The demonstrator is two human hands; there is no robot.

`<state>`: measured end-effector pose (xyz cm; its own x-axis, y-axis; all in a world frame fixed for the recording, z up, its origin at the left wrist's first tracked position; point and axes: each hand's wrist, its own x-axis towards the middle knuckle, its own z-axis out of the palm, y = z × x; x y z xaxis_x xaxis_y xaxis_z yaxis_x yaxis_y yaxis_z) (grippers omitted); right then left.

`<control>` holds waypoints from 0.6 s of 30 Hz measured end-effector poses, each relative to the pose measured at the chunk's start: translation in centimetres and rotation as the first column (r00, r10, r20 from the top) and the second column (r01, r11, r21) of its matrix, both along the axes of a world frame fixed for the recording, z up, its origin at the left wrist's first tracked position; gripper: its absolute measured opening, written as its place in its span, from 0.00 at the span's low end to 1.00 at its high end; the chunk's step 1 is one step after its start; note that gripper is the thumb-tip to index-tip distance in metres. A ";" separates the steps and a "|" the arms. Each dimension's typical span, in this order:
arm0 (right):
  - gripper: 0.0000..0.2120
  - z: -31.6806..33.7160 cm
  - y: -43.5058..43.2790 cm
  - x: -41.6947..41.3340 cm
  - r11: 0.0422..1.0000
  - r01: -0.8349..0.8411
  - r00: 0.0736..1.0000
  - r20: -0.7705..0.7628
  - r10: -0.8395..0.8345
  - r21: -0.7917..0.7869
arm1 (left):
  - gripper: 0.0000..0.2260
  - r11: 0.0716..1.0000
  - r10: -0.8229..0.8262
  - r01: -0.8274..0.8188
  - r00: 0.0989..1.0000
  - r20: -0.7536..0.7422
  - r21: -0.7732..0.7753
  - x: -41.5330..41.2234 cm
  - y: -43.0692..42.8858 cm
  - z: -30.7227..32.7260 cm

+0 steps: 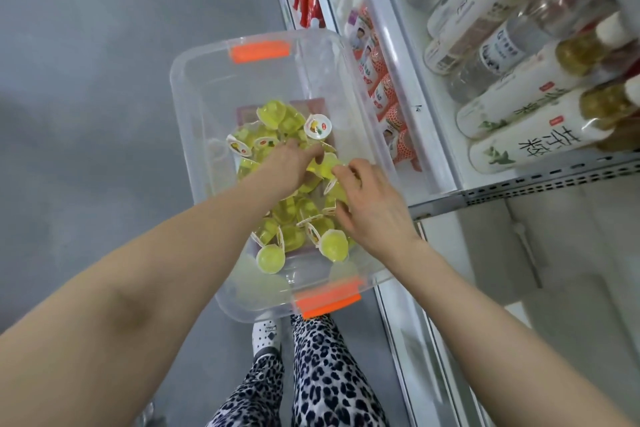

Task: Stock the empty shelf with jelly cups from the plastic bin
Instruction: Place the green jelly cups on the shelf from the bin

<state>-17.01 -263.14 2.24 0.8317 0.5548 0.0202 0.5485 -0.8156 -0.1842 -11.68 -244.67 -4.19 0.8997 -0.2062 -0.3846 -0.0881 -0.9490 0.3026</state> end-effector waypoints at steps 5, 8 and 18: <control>0.21 0.4 0.2 -0.1 0.997 0.066 0.989 -0.132 -0.059 0.049 | 0.18 0.965 0.200 -0.190 0.979 0.041 -0.179 -2.3 1.4 2.8; 0.21 1.3 0.3 -0.5 0.977 0.162 0.975 -0.173 -0.137 0.141 | 0.22 0.932 0.248 -0.218 0.966 0.069 -0.291 -4.4 2.1 5.4; 0.21 8.6 -2.9 -8.3 0.829 0.406 0.909 -0.071 -0.411 0.384 | 0.21 0.894 0.245 -0.137 0.946 0.211 -0.427 -11.0 -0.2 14.0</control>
<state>-25.29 -266.07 10.85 0.9788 0.1102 0.1725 0.1857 -0.8323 -0.5222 -22.69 -244.86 9.84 0.9923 -0.1080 -0.0606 -0.0425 -0.7567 0.6524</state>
